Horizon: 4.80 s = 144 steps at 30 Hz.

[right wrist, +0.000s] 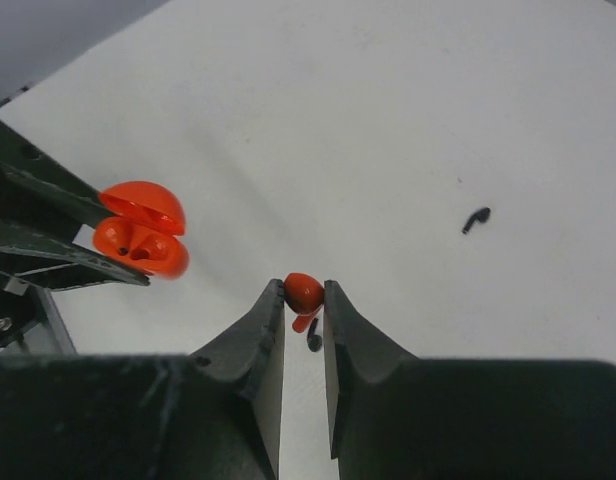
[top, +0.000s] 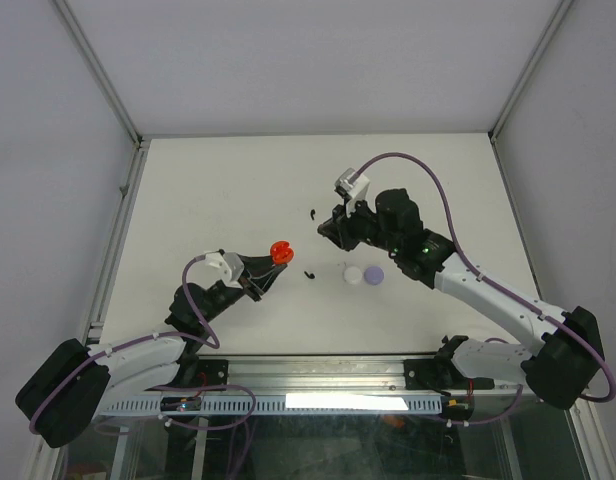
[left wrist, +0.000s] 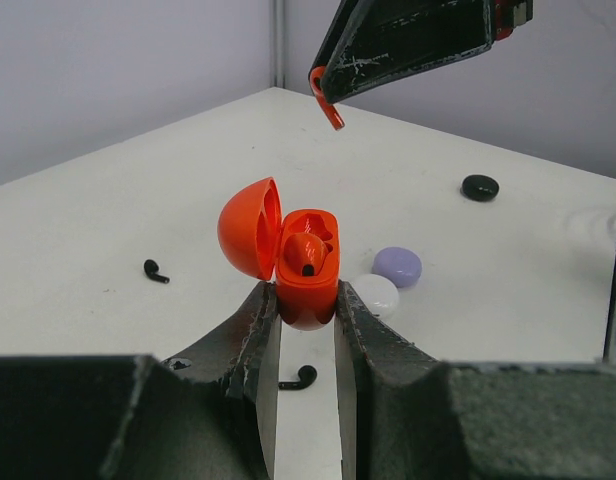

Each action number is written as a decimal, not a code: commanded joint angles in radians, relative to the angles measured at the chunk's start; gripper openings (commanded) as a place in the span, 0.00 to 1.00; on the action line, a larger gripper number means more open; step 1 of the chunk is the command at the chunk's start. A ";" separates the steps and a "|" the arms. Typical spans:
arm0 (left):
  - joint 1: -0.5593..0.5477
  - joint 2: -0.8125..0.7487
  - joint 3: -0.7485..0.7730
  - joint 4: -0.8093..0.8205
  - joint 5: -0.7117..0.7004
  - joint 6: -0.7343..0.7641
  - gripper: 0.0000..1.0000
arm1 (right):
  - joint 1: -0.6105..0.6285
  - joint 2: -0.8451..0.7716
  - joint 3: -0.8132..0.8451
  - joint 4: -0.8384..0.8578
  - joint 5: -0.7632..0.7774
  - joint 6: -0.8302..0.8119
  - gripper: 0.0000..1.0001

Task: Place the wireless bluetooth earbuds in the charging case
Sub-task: Pick up the earbud from the center of the board, then place the earbud in the charging case.

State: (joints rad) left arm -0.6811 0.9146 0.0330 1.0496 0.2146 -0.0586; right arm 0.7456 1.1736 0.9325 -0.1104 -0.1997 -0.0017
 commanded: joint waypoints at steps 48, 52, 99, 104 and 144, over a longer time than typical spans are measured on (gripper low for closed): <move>-0.005 -0.022 -0.020 0.132 0.134 -0.012 0.00 | 0.136 0.035 -0.147 0.533 -0.299 0.003 0.10; -0.006 -0.028 -0.021 0.129 0.127 -0.016 0.00 | 0.136 0.034 -0.147 0.513 -0.300 -0.006 0.10; -0.005 -0.046 -0.026 0.116 0.014 -0.070 0.00 | 0.139 0.066 -0.102 0.258 -0.440 -0.172 0.42; -0.006 -0.046 -0.026 0.110 0.005 -0.064 0.00 | 0.139 0.006 -0.103 0.260 -0.400 -0.150 0.49; -0.006 -0.051 -0.030 0.118 0.012 -0.057 0.00 | 0.187 -0.017 -0.121 0.258 0.129 -0.044 0.90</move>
State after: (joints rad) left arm -0.6865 0.8814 0.0166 1.0931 0.2184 -0.1204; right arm 0.9295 1.1881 0.7998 0.1673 -0.1318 0.0036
